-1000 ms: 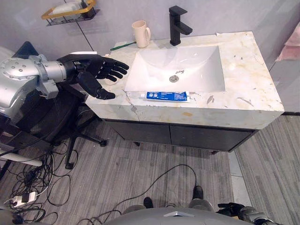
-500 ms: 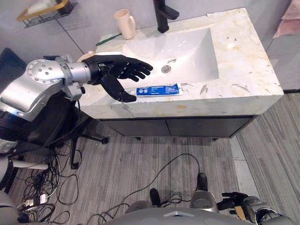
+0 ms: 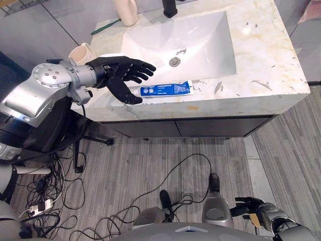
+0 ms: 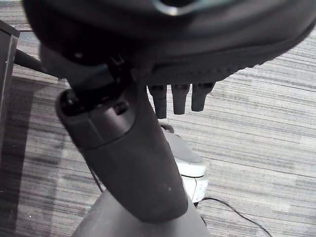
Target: Organize the bathroom.
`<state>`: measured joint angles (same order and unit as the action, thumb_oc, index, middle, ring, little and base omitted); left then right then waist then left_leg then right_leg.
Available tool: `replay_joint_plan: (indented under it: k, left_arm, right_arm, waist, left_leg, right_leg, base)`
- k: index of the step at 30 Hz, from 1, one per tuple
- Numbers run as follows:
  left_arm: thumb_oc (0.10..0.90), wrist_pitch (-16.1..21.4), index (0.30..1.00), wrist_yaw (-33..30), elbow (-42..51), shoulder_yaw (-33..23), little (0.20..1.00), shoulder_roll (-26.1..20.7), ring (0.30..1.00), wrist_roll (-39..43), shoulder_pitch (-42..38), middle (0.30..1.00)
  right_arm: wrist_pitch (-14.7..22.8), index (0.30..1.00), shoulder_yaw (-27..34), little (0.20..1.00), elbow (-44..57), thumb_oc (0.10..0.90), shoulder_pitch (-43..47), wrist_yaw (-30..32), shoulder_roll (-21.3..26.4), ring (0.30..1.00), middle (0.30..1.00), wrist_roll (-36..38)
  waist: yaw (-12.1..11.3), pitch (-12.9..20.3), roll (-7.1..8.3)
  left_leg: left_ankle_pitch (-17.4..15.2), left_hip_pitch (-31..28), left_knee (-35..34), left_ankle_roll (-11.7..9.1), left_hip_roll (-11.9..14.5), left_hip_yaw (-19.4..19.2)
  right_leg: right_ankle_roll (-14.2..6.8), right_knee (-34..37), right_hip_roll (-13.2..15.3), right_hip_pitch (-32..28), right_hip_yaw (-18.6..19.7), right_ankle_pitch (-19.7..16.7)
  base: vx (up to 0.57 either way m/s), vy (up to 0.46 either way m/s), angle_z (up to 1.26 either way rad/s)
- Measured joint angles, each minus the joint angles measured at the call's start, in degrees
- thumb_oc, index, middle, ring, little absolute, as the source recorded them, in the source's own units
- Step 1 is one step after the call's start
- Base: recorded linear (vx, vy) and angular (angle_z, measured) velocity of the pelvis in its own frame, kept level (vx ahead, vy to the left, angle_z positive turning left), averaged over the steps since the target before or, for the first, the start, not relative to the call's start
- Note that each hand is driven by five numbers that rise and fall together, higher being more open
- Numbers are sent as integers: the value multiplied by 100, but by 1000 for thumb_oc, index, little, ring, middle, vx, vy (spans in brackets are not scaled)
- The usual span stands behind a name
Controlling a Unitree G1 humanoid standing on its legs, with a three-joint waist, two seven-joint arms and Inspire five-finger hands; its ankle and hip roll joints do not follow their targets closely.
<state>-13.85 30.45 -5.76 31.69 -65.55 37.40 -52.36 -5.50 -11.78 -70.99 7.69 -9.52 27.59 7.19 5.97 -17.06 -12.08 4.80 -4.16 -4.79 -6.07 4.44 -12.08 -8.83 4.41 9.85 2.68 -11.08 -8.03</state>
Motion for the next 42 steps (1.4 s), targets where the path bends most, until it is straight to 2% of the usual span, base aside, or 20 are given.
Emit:
replay_joint_plan:
  k: [3, 5, 14, 26, 29, 31, 32, 34, 36, 37, 38, 42]
  left_arm:
    - [800, 3, 900, -76, 4, 80, 900, -2, 900, -12, -224, 900]
    - [800, 7, 900, -197, 13, 180, 900, 2, 900, -145, -475, 900]
    - [800, 7, 900, -364, 11, 325, 900, 14, 900, -213, -573, 900]
    - [800, 7, 900, -401, -44, 374, 900, 48, 900, -230, -574, 900]
    - [734, 7, 801, -397, -50, 375, 801, 48, 801, -233, -578, 801]
    - [656, 7, 684, -405, -46, 405, 684, 53, 684, -278, -581, 684]
    - [668, 7, 702, -431, -57, 406, 702, 66, 702, -370, -615, 702]
    - [577, 7, 566, -477, -149, 413, 566, 101, 566, -476, -774, 566]
    - [519, 15, 479, -484, -265, 419, 479, 142, 479, -604, -920, 479]
    - [441, 18, 361, -508, -360, 422, 361, 194, 361, -671, -1033, 361]
    - [400, 20, 300, -513, -396, 421, 300, 197, 300, -691, -1073, 300]
    - [400, 39, 300, -588, -444, 422, 300, 271, 300, -884, -1131, 300]
  right_arm:
    - [25, 900, -21, 900, 136, 800, 0, 8, 95, 900, 900, 8]
    - [52, 900, -19, 900, 177, 800, 209, 23, 153, 900, 900, 55]
    - [129, 900, -18, 900, 325, 800, 495, 71, 207, 900, 900, 116]
    - [118, 900, -25, 900, 323, 800, 520, 124, 206, 900, 900, 251]
    - [120, 900, -25, 900, 329, 800, 524, 145, 209, 900, 900, 259]
    - [111, 900, -26, 900, 325, 800, 562, 149, 209, 900, 900, 259]
    - [115, 900, -27, 900, 329, 800, 564, 148, 209, 900, 900, 260]
    - [112, 900, -41, 900, 329, 800, 614, 149, 214, 900, 900, 268]
    - [104, 900, -88, 900, 331, 800, 704, 151, 226, 900, 900, 271]
    - [104, 900, -135, 900, 333, 800, 746, 151, 251, 900, 900, 274]
    - [104, 900, -145, 900, 336, 800, 770, 151, 254, 900, 900, 275]
    - [102, 900, -192, 900, 372, 800, 802, 153, 255, 900, 900, 328]
  waist:
    - [-35, -44, -36]
    - [-44, -216, -40]
    - [47, -446, -51]
    - [44, -460, -60]
    - [47, -493, -78]
    - [49, -501, -84]
    - [50, -502, -83]
    - [51, -506, -84]
    - [56, -556, -78]
    - [66, -628, -81]
    - [70, -636, -83]
    - [104, -639, -84]
  left_leg:
    - [18, 175, 1, 0, -4, 7]
    - [73, 310, 2, -13, -4, 25]
    - [85, 368, 3, -29, 1, 7]
    - [85, 386, 52, -29, -3, 1]
    - [85, 390, 63, -29, 6, 1]
    - [85, 411, 65, -29, 4, -1]
    - [85, 421, 66, -29, 4, -3]
    - [85, 536, 117, -29, 3, -3]
    - [85, 611, 163, -29, 5, -5]
    - [85, 606, 171, -29, 12, -10]
    - [85, 612, 167, -29, 15, -17]
    - [85, 614, 167, -29, 13, -34]
  right_leg:
    - [-3, -54, 10, 193, 6, -3]
    - [13, -89, 15, 337, -1, -38]
    - [14, -133, 14, 426, 9, -38]
    - [14, -133, 19, 427, 24, -37]
    - [15, -139, 11, 428, 26, -37]
    - [17, -139, 13, 451, 31, -40]
    - [17, -140, 13, 464, 32, -40]
    - [21, -187, 23, 576, 41, -43]
    - [30, -237, 30, 659, 41, -50]
    - [31, -271, 30, 668, 41, -49]
    - [31, -269, 27, 680, 42, -48]
    - [31, -267, 28, 685, 44, -48]
  base:
    - [-105, -35, 2]
    - [-68, -19, 3]
    - [-22, -1, -1]
    - [0, 0, 0]
    - [0, 0, 0]
    - [-18, 0, 0]
    - [-48, -1, -1]
    - [-43, -4, 0]
    - [-18, -3, -1]
    - [-16, -8, -3]
    - [-15, -6, -3]
    - [0, 0, 0]
